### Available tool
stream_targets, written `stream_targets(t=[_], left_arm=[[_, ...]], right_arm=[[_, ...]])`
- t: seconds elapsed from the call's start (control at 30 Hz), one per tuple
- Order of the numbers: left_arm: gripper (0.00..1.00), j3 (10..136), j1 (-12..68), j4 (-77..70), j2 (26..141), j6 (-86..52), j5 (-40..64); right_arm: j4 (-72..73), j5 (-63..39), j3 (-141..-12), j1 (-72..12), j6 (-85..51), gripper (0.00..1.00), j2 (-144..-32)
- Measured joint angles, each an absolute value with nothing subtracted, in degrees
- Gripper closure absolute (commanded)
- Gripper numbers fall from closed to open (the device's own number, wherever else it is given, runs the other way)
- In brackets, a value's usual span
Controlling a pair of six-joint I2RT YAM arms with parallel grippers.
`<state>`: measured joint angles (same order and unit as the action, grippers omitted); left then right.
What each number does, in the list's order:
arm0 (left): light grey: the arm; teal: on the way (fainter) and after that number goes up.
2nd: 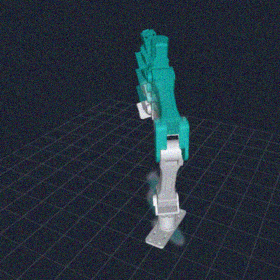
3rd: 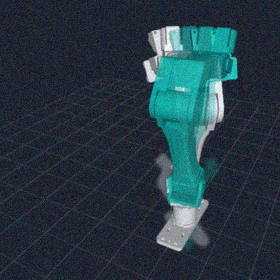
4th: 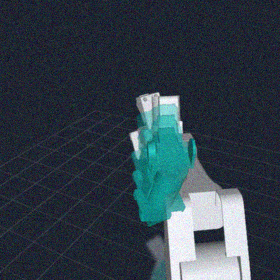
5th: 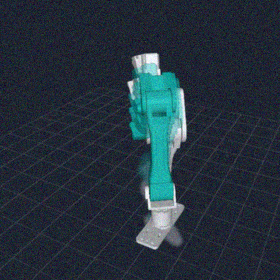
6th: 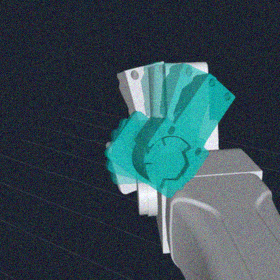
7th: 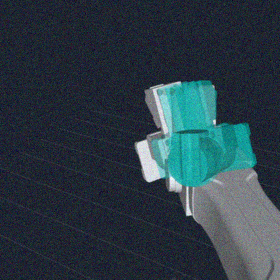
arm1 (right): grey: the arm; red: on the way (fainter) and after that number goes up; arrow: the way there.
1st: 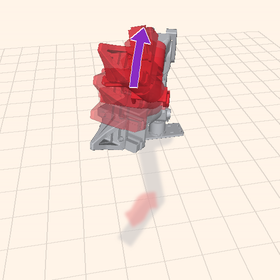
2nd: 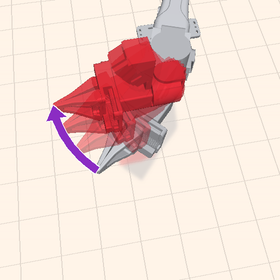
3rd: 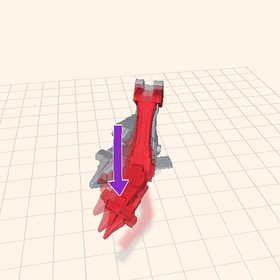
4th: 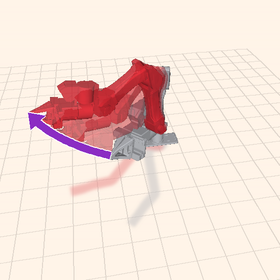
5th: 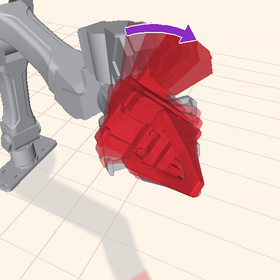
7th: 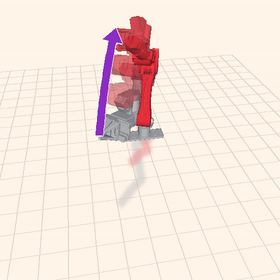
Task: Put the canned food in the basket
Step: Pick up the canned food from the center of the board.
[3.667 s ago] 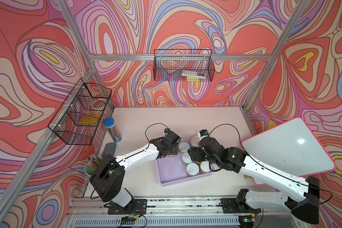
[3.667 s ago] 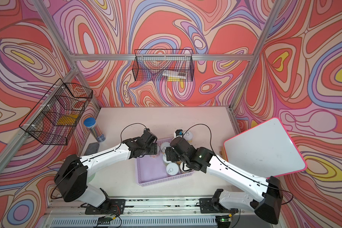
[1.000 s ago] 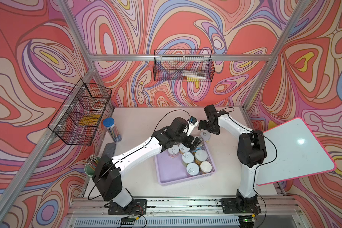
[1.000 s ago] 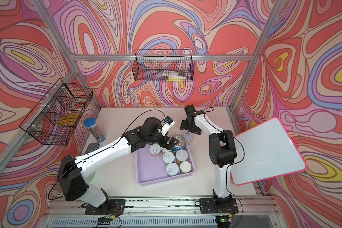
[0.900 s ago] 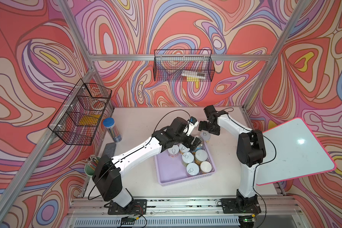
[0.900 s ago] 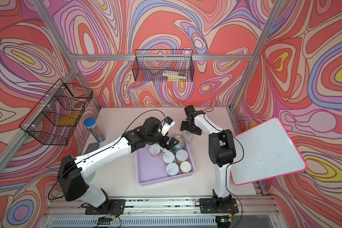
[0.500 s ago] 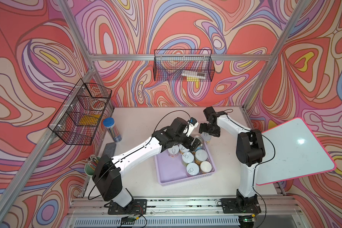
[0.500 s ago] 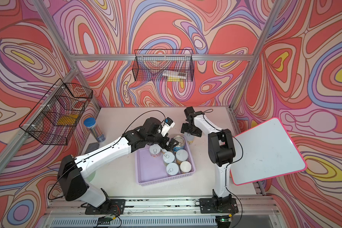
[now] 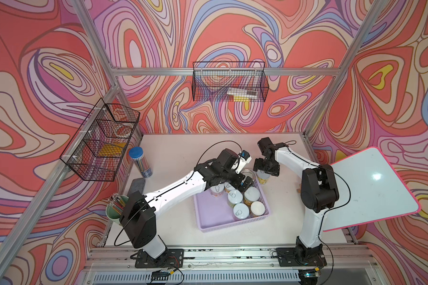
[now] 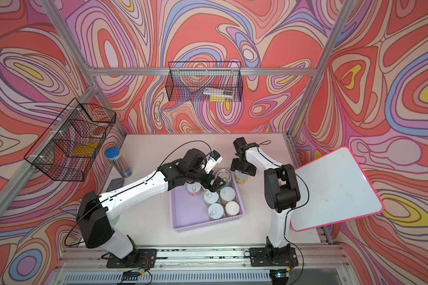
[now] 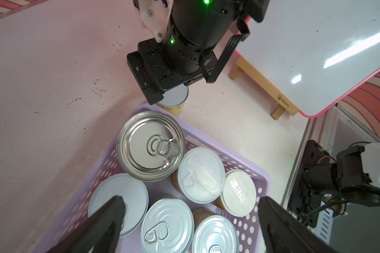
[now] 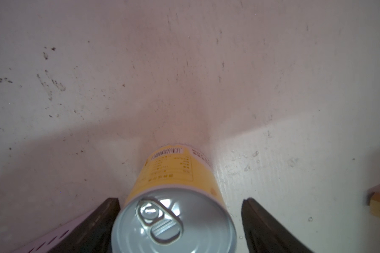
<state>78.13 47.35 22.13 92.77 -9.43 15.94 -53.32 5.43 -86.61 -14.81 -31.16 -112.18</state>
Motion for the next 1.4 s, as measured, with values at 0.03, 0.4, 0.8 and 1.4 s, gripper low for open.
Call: stream_targets(t=[0.03, 0.4, 0.8, 1.4], left_arm=[[0.01, 78.13, 47.4, 22.17, 92.77, -9.41, 15.94], [0.01, 78.13, 47.4, 22.46, 92.77, -9.39, 15.92], [0.01, 78.13, 47.4, 22.87, 92.79, -9.41, 15.9], [0.01, 83.92, 47.4, 24.05, 93.67, -9.43, 15.29]], right_arm=[[-53.23, 4.82, -86.26, -14.66, -31.22, 0.14, -111.92], [-52.25, -0.1, -84.01, -13.15, -32.21, 0.22, -110.87], [-52.14, -0.91, -82.91, -12.67, -32.25, 0.29, -109.89], [-58.35, 3.77, -86.91, -12.45, -31.57, 0.35, -98.35]])
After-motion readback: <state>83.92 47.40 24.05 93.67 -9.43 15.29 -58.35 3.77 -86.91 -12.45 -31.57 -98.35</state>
